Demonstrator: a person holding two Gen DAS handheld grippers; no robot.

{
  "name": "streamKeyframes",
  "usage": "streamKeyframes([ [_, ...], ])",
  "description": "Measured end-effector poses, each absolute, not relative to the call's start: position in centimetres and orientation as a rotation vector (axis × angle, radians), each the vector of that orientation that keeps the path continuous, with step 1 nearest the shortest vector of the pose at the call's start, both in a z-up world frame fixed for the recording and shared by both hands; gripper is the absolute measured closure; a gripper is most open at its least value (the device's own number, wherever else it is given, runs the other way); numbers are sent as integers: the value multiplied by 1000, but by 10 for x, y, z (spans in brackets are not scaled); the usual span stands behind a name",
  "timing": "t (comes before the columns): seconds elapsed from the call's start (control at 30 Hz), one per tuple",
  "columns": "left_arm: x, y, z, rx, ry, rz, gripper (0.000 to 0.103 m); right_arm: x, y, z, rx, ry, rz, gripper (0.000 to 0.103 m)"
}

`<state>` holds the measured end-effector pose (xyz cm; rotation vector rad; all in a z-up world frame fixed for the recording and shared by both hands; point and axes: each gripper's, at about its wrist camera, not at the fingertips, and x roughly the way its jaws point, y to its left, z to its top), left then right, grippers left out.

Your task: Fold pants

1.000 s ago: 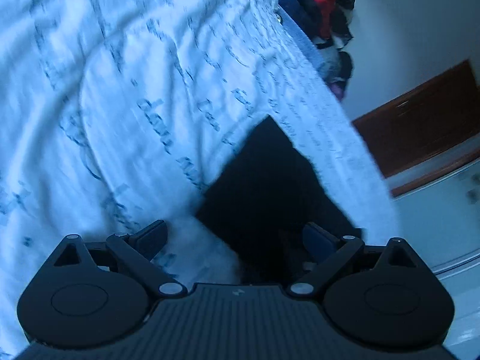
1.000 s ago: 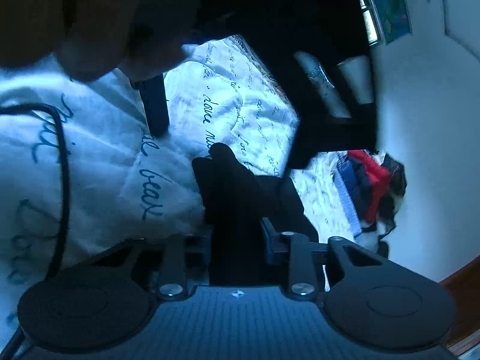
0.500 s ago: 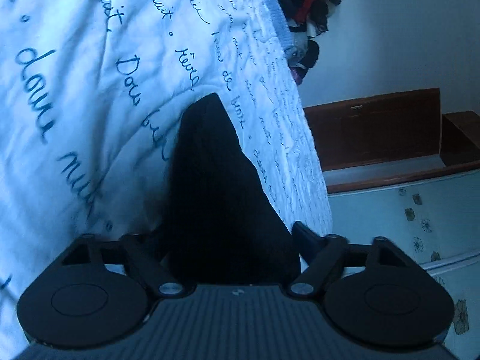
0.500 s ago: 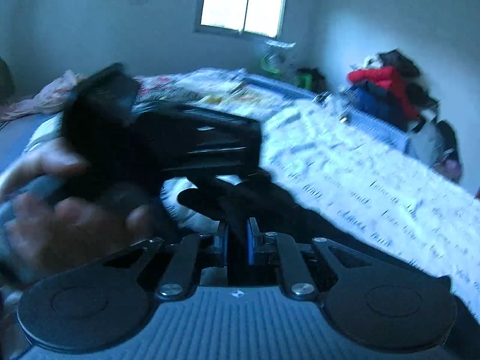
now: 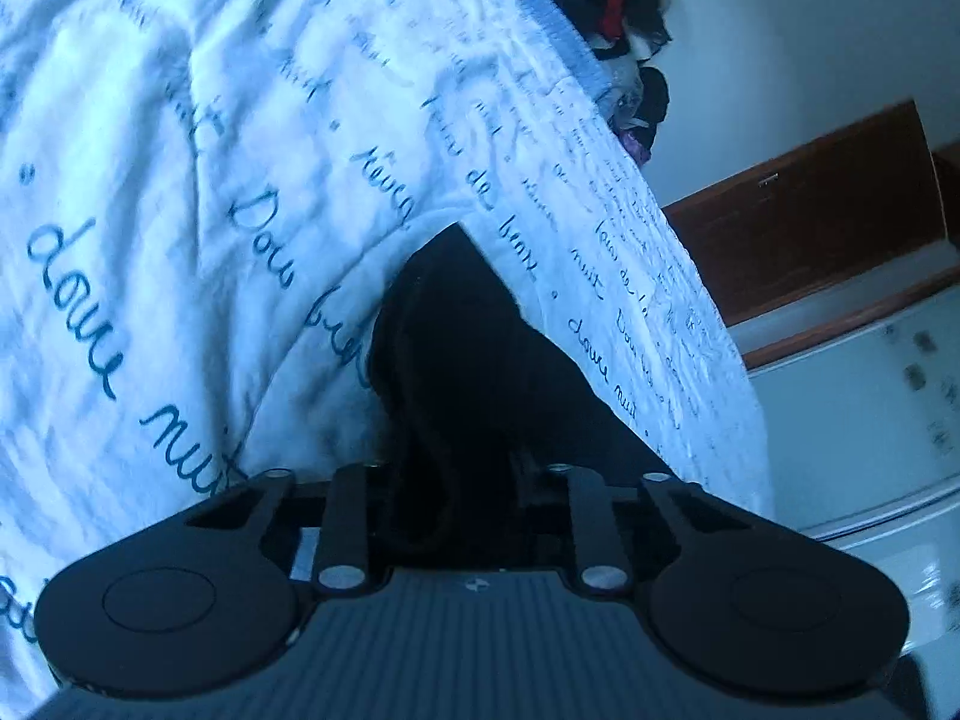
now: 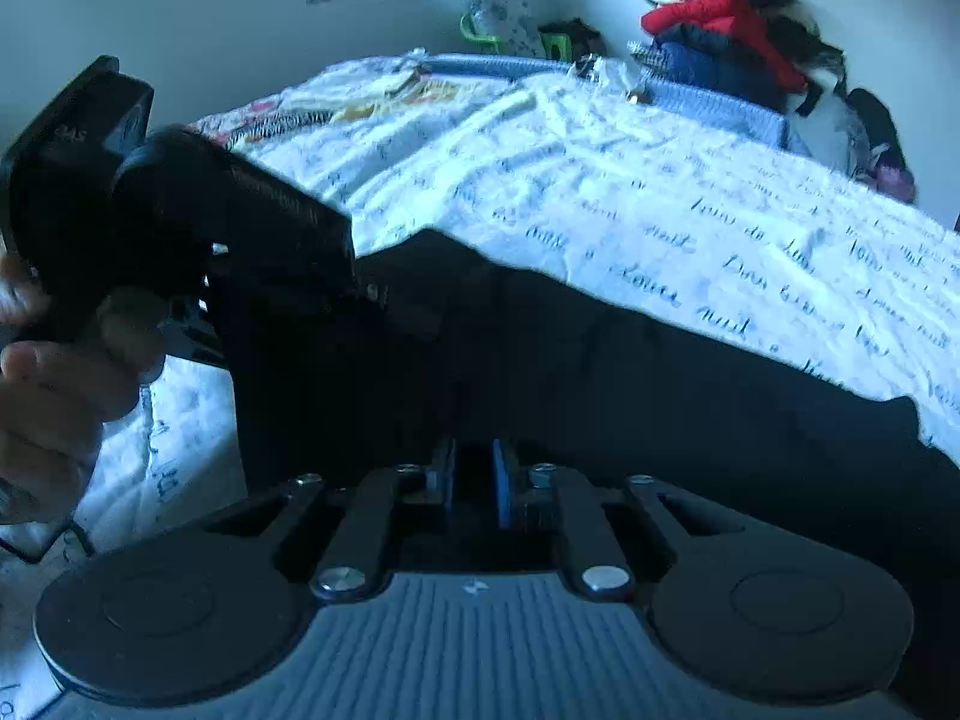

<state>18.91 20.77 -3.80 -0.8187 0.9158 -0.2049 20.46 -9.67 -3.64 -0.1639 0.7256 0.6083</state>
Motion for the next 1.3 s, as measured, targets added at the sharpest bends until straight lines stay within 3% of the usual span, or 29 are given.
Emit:
streamKeyframes([
  [0.37,135,130,32,-446,684,-113,80,196,-121,-18,98,673,630,90],
  [0.73,81,38,84,-264,512,-185,79,165,-189,14,244,527,588,90],
  [1.3,66,-79,95,-128,474,-397,77,120,-299,28,356,432,387,90],
])
